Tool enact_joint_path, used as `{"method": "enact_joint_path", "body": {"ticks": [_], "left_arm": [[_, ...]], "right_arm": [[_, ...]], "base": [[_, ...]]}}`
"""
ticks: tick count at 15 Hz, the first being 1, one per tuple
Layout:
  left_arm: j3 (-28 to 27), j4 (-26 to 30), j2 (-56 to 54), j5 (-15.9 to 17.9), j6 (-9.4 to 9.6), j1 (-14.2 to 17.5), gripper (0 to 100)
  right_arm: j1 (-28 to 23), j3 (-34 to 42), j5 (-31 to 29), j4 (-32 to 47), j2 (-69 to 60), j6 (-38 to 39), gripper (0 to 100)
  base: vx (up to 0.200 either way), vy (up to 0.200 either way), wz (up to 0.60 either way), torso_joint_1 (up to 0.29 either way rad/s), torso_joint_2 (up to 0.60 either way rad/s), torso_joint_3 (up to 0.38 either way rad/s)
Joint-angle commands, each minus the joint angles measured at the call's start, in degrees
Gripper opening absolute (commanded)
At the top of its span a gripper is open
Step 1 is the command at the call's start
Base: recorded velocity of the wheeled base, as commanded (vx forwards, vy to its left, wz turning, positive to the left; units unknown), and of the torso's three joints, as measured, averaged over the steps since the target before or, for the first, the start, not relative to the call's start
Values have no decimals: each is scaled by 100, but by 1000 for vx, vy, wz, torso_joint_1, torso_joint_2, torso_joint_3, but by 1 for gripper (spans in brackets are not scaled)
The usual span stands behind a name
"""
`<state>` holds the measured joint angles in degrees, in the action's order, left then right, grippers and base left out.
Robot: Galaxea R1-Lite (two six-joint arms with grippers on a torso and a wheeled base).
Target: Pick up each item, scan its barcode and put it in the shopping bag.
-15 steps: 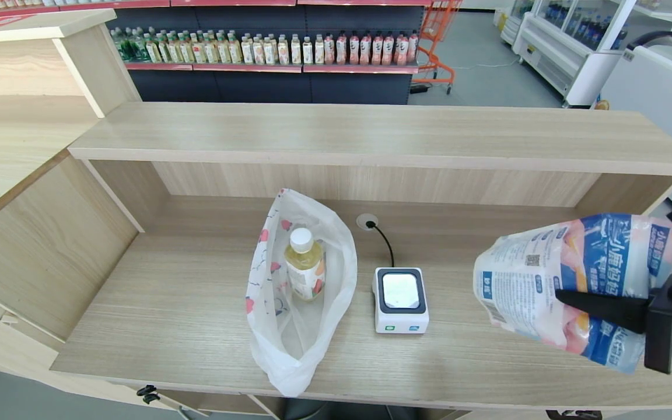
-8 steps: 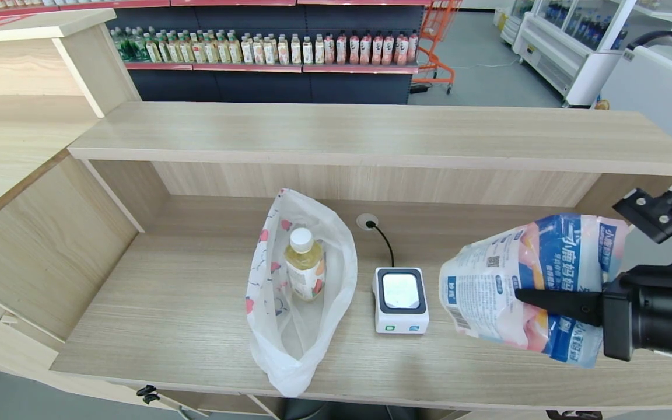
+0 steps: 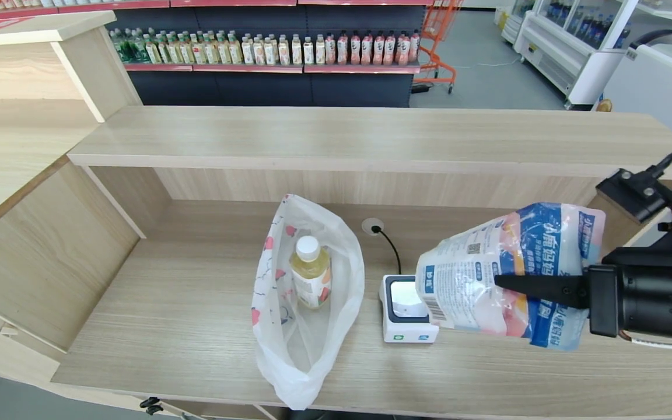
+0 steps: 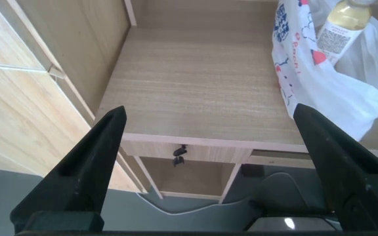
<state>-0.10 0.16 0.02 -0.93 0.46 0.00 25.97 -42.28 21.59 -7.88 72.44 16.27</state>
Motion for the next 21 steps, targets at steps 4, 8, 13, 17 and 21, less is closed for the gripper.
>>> {"method": "enact_joint_path", "body": {"ticks": [4, 8, 13, 17, 21], "left_arm": [[1, 2, -2, -4, -2, 0, 100], [1, 2, -2, -4, -11, 0, 100], [1, 2, -2, -4, -11, 0, 100], [1, 2, -2, -4, -11, 0, 100], [10, 2, -2, -4, -11, 0, 100]], "right_arm": [[286, -404, -14, -4, 640, 157, 0], [427, -387, -225, -276, 1361, 754, 0], [849, -387, -885, -1287, 2530, 1616, 0], [901, -975, -858, -1489, 3163, 1581, 0], [937, -1362, -858, -1506, 3690, 1581, 0]], "base": [[0, 150, 0, 7, 8, 2], [0, 0, 0, 0, 0, 0], [0, 0, 0, 0, 0, 0], [0, 0, 0, 0, 0, 0], [0, 0, 0, 0, 0, 0]]}}
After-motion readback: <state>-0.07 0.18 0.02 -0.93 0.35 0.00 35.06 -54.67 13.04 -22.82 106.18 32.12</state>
